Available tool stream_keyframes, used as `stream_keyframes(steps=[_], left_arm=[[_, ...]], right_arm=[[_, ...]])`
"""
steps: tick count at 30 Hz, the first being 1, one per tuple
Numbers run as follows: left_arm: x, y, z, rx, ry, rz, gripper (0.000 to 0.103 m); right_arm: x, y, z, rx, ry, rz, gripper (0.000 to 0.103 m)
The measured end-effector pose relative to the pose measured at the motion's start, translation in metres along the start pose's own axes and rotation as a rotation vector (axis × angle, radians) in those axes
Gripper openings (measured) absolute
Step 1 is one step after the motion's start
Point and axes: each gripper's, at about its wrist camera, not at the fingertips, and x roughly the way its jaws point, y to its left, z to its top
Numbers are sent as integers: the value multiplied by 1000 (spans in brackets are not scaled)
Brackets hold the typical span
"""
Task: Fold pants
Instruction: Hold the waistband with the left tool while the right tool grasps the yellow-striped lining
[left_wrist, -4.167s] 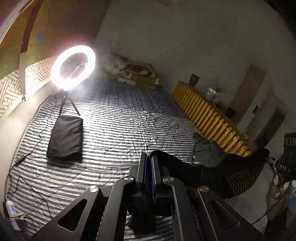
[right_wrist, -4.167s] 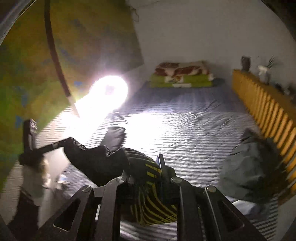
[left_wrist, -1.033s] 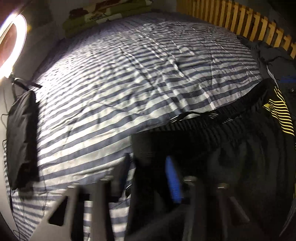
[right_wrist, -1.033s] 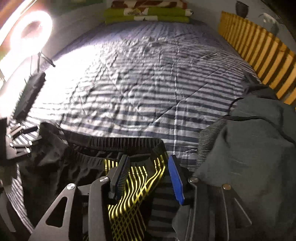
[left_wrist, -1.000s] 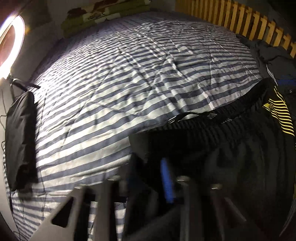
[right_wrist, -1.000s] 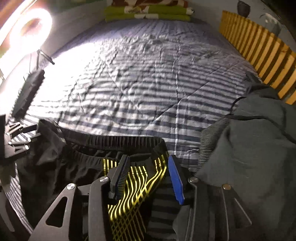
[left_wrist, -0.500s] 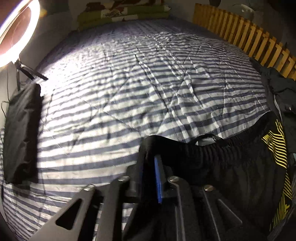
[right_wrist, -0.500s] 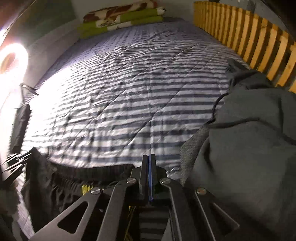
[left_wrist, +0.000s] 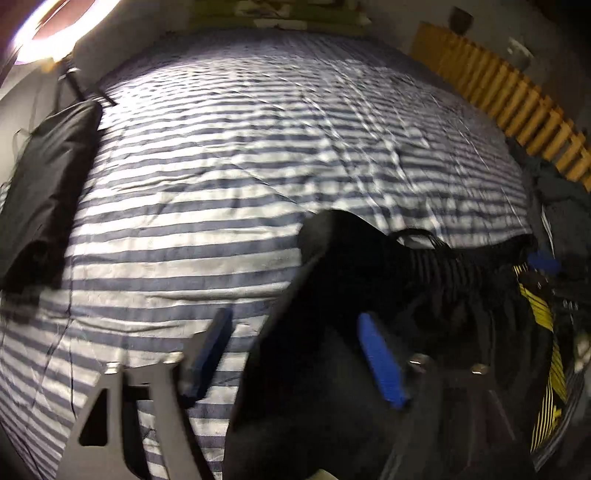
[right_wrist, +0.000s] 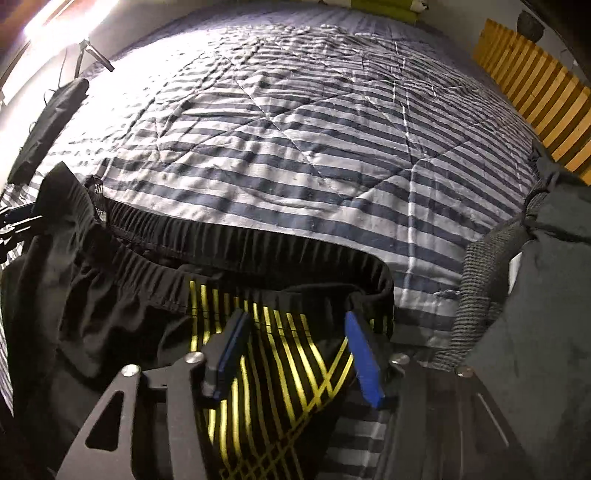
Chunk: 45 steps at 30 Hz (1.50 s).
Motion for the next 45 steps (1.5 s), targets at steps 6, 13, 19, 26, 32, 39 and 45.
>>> stream_keyframes(steps=[6,13,19,26,32,39,45], left_arm=[[-6,4,4,-35,-28,63,85],[2,2,18,-38,45,69,85],[16,-18,31,40,98,19,85],[44,-26,50,25,134,-2,54],[31,-19,55,26,78,-18,16],[29,-26,54,62,99,-46,79],[45,-19,61,-1,115,-58,23]], right_arm=[[-25,-10,3,44,-59,46,6],[-47,-29,28,114,-127,7,7],[-38,-47,17,203,-108,72,43],[-36,-65,9,256,-105,141,45],[-35,-69,9,267,-123,209,47],[-6,-63,28,275,-32,180,50],[4,-70,29,304,-8,182,24]])
